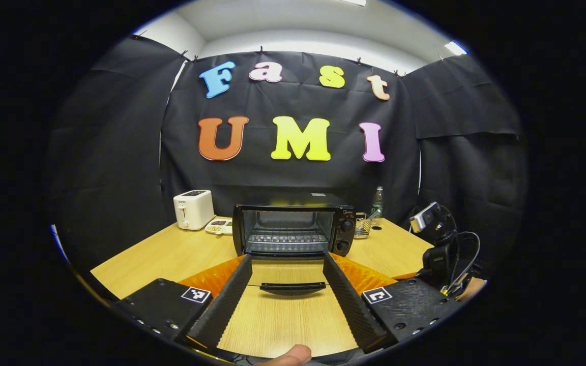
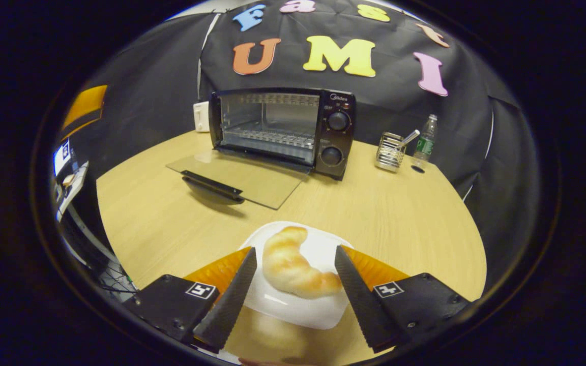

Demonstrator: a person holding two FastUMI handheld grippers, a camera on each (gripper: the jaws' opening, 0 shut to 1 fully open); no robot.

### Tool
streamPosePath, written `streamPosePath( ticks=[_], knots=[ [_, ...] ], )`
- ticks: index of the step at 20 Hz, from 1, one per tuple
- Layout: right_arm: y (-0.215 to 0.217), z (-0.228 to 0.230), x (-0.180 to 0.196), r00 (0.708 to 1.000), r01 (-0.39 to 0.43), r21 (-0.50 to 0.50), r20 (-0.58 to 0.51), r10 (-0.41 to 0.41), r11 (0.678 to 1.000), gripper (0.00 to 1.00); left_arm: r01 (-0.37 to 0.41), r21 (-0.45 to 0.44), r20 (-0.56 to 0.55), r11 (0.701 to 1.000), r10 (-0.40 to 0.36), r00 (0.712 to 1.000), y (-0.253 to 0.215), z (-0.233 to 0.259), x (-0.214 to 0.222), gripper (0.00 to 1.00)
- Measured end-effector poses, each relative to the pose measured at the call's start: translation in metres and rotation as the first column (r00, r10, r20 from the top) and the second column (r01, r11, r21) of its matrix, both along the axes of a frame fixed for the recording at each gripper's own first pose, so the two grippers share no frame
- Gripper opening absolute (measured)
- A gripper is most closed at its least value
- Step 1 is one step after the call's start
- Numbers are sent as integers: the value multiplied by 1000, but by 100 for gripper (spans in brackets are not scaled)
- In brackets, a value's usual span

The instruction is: Open the electric oven with the left hand, put the food in, and close the electric oven.

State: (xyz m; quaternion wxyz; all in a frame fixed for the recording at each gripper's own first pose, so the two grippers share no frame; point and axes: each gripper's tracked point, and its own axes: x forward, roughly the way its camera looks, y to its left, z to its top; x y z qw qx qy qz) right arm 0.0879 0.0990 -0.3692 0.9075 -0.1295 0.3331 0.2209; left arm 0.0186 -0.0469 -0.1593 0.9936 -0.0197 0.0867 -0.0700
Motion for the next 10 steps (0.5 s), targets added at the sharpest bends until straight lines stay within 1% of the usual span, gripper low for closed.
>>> streamPosePath(
  ticks=[1,3,6,7,8,10],
  knots=[
    [0,-4,1,1000,-6,0,-10,6,1000,96,4,-6,-2,1000,-4,1000,2,1,-2,93],
    [5,-14,2,999,-18,3,-41,18,1000,92,-3,-4,0,1000,3,1000,9,2,-1,93],
    [8,-17,5,1000,-14,-26,-19,13,1000,85,-13,-4,-6,1000,13,1000,12,2,1,93],
    [11,-19,3,1000,-19,-10,-24,19,1000,82,-10,-6,-6,1000,10,1000,11,1,3,93],
    [13,-20,3,999,-8,7,-34,8,1000,80,-1,-8,-10,1000,1,1000,8,0,3,93],
    [11,-15,-1,999,4,35,-37,-3,999,71,17,-13,-14,1000,-18,1000,5,-1,4,93]
  ],
)
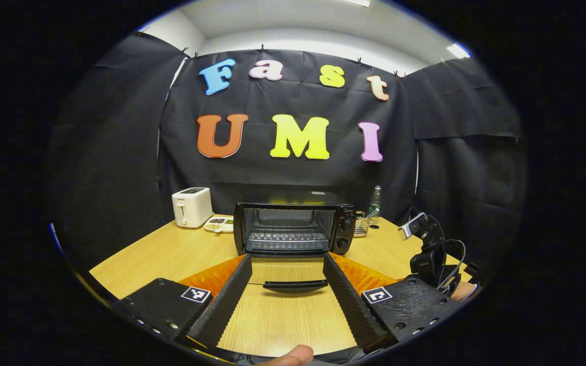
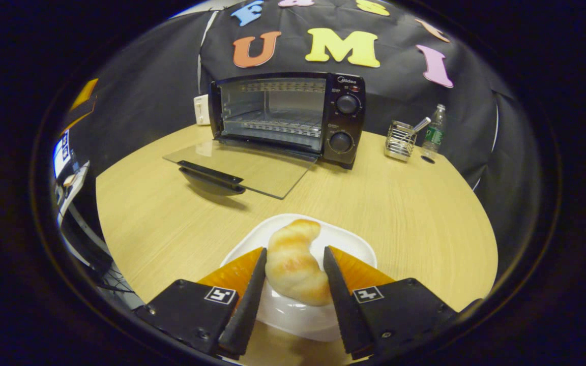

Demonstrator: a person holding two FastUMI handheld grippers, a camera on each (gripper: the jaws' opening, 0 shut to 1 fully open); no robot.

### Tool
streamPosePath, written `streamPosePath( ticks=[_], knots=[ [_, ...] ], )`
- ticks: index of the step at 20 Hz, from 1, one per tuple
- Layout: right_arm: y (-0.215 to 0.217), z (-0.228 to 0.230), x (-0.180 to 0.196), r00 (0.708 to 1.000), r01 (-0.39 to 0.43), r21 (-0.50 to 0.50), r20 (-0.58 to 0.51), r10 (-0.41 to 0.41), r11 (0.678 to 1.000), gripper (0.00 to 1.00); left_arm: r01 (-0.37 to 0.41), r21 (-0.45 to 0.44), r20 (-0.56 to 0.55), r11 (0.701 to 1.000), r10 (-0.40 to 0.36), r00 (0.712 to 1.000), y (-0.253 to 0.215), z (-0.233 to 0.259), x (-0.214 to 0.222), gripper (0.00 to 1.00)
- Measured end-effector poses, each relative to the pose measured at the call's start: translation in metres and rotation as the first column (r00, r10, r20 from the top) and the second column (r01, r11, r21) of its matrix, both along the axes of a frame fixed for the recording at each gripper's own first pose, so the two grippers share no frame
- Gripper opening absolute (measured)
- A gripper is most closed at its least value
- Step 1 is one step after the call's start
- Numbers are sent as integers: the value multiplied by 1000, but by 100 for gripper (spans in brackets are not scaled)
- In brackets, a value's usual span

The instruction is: Open the electric oven with the left hand, put the food in, and close the electric oven.

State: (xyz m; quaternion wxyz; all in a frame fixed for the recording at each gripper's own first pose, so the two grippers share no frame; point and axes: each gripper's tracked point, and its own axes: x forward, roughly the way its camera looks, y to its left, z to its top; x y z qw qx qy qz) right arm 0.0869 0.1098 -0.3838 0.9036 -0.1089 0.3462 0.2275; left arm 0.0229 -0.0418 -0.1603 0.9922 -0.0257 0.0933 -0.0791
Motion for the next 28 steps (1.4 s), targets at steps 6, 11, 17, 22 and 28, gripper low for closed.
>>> streamPosePath(
  ticks=[6,11,17,22,28],
  knots=[
    [6,50,-7,998,8,93,67,-14,996,55,-4,1,4,1000,4,1000,10,-2,7,93],
    [31,95,-4,994,-17,192,113,-5,981,53,-15,-5,20,1000,15,1000,27,6,11,93],
    [75,118,60,993,100,415,9,-114,904,52,-39,-15,50,999,39,998,52,30,20,93],
    [121,130,127,991,121,543,-20,-131,831,52,-50,2,104,999,49,993,65,65,36,93],
    [168,119,205,971,171,549,48,-235,818,51,-63,-12,128,998,64,990,76,77,49,93]
  ],
)
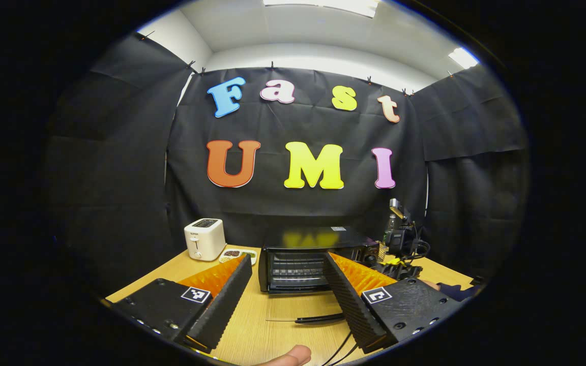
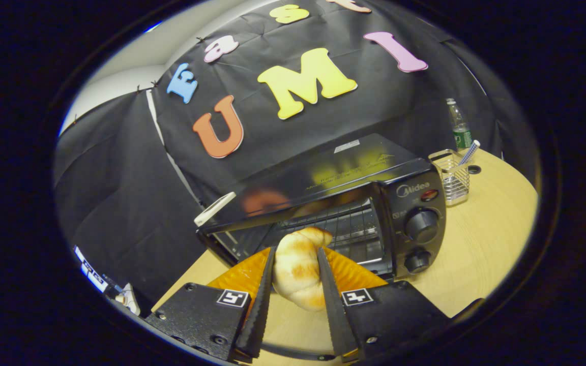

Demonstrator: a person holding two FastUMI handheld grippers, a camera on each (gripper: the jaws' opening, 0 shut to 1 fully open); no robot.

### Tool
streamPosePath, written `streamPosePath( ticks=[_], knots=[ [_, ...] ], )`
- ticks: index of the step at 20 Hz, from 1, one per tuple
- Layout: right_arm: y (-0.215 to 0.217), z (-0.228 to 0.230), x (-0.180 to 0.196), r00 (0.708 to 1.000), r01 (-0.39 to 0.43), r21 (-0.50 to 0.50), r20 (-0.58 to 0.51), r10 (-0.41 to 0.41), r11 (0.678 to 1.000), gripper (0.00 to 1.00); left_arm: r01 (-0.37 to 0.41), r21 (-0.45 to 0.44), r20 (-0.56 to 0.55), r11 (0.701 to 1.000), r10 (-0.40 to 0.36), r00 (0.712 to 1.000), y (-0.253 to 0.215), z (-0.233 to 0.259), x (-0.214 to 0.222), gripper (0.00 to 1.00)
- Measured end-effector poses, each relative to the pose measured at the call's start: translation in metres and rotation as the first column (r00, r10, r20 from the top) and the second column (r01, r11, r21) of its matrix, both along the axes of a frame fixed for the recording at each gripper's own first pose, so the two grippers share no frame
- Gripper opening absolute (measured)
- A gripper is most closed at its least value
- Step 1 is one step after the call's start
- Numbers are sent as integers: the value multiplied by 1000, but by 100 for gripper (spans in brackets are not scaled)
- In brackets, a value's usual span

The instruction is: Open the electric oven with the left hand, put the food in, and close the electric oven.

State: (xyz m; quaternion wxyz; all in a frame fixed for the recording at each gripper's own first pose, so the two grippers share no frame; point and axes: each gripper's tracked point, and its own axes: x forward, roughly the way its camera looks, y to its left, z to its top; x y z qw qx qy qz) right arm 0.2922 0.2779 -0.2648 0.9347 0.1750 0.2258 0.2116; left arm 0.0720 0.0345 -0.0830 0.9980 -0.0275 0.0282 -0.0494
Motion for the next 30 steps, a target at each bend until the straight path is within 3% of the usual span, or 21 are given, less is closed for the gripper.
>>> streamPosePath(
  ticks=[4,8,10,12,17,22,25,28,30],
  knots=[
    [30,-15,43,993,98,-38,66,-95,995,51,-6,-38,-48,999,4,999,10,-14,7,93],
    [48,-32,79,985,131,-143,131,-112,981,52,-16,-29,-88,999,14,996,19,-23,11,93],
    [49,-28,91,976,149,-149,184,-120,978,51,-2,-29,-96,1000,-1,995,17,-27,12,93],
    [49,-36,94,976,145,-186,191,-109,972,59,3,-28,-110,1000,-6,994,16,-31,13,93],
    [26,-38,62,986,125,-211,134,-98,969,92,18,-22,-120,1000,-21,992,6,-36,18,93],
    [4,-14,3,994,52,-157,104,-36,986,94,37,1,-136,999,-36,990,-12,-48,15,93],
    [-21,21,-31,986,43,-132,168,-20,990,94,50,-3,-156,999,-50,986,-24,-63,17,93],
    [-27,49,-75,978,-41,-115,201,63,993,94,87,-30,-217,996,-92,972,-41,-90,16,93],
    [-56,61,-89,973,-1,-132,228,31,991,93,89,-49,-281,995,-100,955,-48,-115,18,93]
  ],
)
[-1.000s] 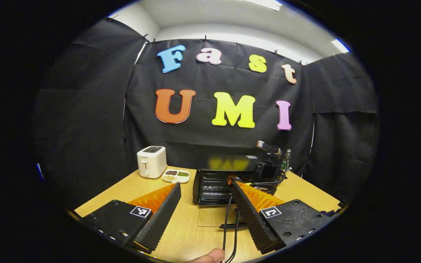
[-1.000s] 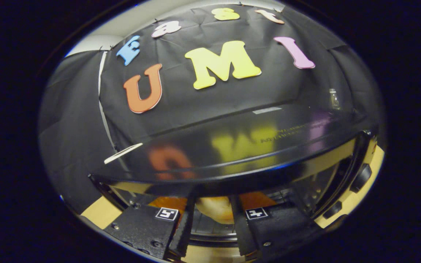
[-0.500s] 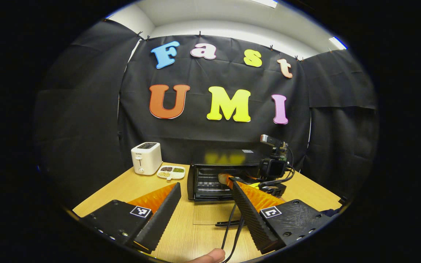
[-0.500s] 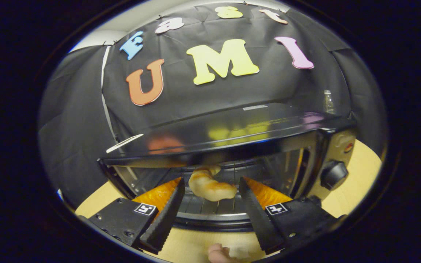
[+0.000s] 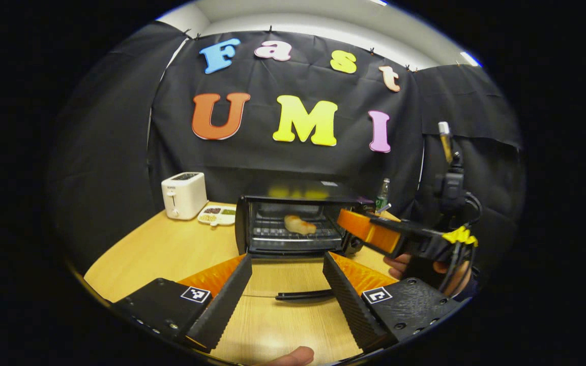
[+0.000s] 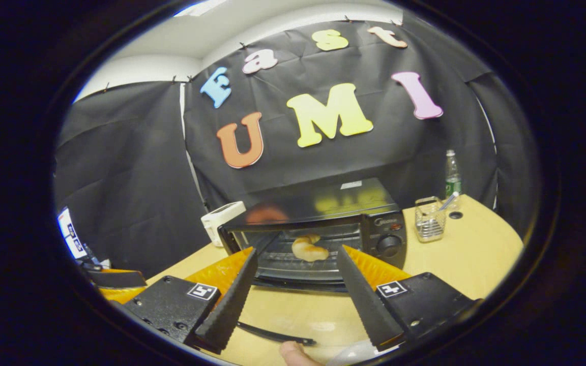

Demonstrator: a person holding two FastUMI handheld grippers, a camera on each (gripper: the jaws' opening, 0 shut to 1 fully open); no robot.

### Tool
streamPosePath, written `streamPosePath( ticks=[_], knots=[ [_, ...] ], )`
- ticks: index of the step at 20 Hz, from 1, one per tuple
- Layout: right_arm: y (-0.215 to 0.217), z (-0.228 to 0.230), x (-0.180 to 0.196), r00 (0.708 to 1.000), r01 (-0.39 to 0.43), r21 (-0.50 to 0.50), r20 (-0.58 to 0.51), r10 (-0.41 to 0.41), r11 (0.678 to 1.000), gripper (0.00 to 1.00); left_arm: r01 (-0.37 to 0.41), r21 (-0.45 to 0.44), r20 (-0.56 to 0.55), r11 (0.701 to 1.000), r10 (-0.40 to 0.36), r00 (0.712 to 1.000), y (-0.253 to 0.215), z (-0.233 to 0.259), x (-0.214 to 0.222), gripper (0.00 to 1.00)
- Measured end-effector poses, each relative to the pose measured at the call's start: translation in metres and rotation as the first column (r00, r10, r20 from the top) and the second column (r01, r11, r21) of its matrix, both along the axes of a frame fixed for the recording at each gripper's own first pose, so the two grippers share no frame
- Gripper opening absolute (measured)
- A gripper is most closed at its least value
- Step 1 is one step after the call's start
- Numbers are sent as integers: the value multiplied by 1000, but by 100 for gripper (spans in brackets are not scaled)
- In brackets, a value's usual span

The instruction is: Open the electric oven with the left hand, put the food in, and close the electric oven.

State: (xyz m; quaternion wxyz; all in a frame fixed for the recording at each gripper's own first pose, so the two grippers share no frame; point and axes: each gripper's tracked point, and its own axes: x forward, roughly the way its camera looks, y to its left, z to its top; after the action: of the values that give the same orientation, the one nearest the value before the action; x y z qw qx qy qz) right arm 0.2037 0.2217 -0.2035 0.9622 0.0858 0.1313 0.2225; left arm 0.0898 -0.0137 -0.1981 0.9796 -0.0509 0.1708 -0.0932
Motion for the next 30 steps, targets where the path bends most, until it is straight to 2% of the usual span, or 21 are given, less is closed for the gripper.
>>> streamPosePath(
  ticks=[6,10,13,17,20,21,22,25,30],
  knots=[
    [-69,41,-33,992,94,-23,89,-92,995,93,53,30,-157,998,-47,986,-43,-64,1,93],
    [-119,73,-46,980,134,-5,151,-132,991,93,98,85,-272,992,-72,960,-68,-106,-1,93],
    [-168,91,-51,957,227,-18,191,-220,974,93,96,133,-338,987,-46,940,-70,-129,0,93],
    [-203,125,-70,933,271,-25,254,-256,962,93,85,146,-394,986,-21,919,-78,-143,8,93],
    [-215,134,-81,920,284,-21,289,-266,959,93,44,179,-430,983,38,902,-75,-148,14,93],
    [-215,136,-83,917,281,-16,300,-264,959,93,38,192,-434,981,51,899,-75,-148,14,84],
    [-216,139,-86,913,275,-8,315,-259,961,93,34,212,-432,977,62,899,-75,-146,16,93],
    [-216,143,-88,903,265,14,346,-253,964,93,29,221,-437,975,72,897,-76,-146,18,94],
    [-214,131,-81,919,246,25,312,-241,969,93,-2,194,-455,981,91,886,-77,-144,19,94]
  ],
)
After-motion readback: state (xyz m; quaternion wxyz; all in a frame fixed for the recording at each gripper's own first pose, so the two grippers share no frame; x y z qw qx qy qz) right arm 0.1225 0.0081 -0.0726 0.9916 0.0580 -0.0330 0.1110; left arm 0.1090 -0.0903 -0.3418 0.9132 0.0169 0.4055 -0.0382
